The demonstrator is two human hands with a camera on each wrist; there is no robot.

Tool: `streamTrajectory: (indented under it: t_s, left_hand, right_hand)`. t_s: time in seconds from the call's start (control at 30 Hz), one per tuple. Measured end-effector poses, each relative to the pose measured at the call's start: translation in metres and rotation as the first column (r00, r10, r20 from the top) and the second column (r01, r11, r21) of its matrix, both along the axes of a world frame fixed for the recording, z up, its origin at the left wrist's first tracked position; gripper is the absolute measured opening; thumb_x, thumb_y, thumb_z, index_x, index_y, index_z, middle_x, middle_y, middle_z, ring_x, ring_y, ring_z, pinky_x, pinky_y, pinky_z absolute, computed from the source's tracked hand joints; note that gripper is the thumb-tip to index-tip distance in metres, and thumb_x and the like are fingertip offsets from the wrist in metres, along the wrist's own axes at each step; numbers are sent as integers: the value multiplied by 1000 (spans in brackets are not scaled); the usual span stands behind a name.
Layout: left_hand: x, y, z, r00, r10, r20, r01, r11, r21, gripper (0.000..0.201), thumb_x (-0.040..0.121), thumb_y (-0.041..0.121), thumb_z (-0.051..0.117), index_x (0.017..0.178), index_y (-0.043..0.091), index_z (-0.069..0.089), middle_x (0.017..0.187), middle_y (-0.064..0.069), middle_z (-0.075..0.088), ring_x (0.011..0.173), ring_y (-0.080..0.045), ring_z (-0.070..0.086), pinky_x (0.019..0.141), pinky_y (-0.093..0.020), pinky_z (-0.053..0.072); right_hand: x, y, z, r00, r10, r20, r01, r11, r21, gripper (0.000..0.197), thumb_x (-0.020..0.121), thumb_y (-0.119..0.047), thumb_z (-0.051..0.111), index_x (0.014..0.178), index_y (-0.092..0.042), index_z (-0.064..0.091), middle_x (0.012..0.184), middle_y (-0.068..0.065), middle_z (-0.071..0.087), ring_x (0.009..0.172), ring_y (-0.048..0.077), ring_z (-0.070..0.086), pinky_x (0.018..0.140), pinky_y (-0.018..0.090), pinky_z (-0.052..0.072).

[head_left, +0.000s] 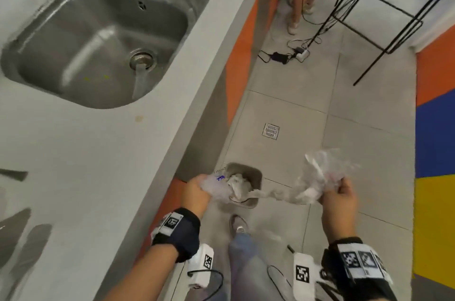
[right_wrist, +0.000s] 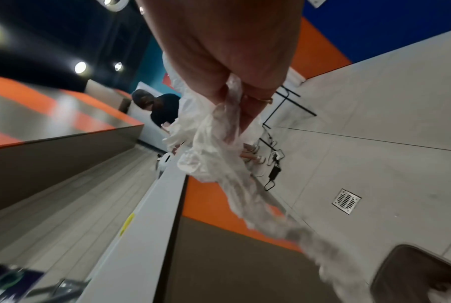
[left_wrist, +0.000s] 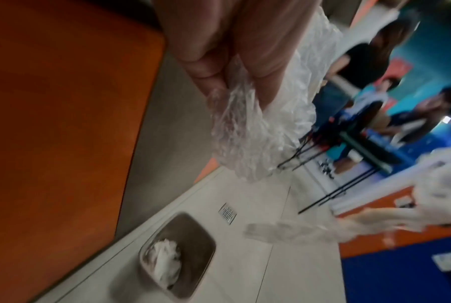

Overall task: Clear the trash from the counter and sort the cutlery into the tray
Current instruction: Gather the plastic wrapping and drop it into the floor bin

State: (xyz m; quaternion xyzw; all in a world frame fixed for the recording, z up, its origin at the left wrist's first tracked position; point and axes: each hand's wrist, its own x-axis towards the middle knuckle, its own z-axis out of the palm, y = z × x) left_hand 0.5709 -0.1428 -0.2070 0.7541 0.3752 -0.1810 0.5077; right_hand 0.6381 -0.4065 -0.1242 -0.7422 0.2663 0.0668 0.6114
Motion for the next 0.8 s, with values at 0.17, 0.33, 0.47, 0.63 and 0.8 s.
streamTrajectory:
  t_s: [0.17, 0.33, 0.47, 0.63, 0.8]
  left_hand:
    - [67, -38, -118, 998, -48, -29, 49, 997, 62, 29, 80, 1, 63, 109, -4, 66, 108, -26, 70, 104, -36, 65, 81, -31, 48]
    - [106, -69, -280, 977, -130, -169, 131, 991, -2, 52, 73, 2, 74, 121, -4, 53, 117, -19, 62, 108, -27, 59, 87, -30, 46]
    - [113, -82, -379, 939, -237, -247, 206, 967, -148, 80, 71, 7, 80, 137, 0, 36, 143, -13, 40, 133, -26, 40, 109, -30, 33]
    - [105, -77, -427, 937, -273, -219, 228, 951, -211, 48, 83, -12, 58, 129, -9, 46, 139, -24, 47, 129, -33, 46, 109, -36, 37]
    - [31, -50, -370, 980, -162, -112, 127, 956, -265, 27, 86, -11, 53, 100, 11, 60, 91, 0, 64, 100, -21, 55, 75, -4, 48]
  right_hand:
    - [11, -8, -94, 997, -55, -62, 60, 996, 68, 33, 84, 15, 41, 84, -15, 57, 86, 11, 60, 77, 24, 55, 57, 24, 51]
    - [2, -20, -172, 986, -164, -34, 167, 967, 192, 22, 86, 11, 49, 93, -8, 58, 82, 9, 63, 62, 11, 63, 46, 10, 51]
    - [-8, -36, -213, 979, -194, -65, 200, 974, 106, 24, 85, 17, 45, 84, -5, 54, 70, 6, 58, 49, -1, 60, 39, 5, 44]
    - [-9, -26, -235, 979, -129, -157, 151, 980, 132, 33, 81, 24, 40, 77, -6, 54, 48, -5, 59, 35, -1, 50, 33, 6, 38]
    - [12, 13, -227, 995, 8, -99, 25, 946, 323, 36, 80, 23, 41, 78, -10, 55, 57, -5, 63, 44, 2, 56, 40, 12, 44]
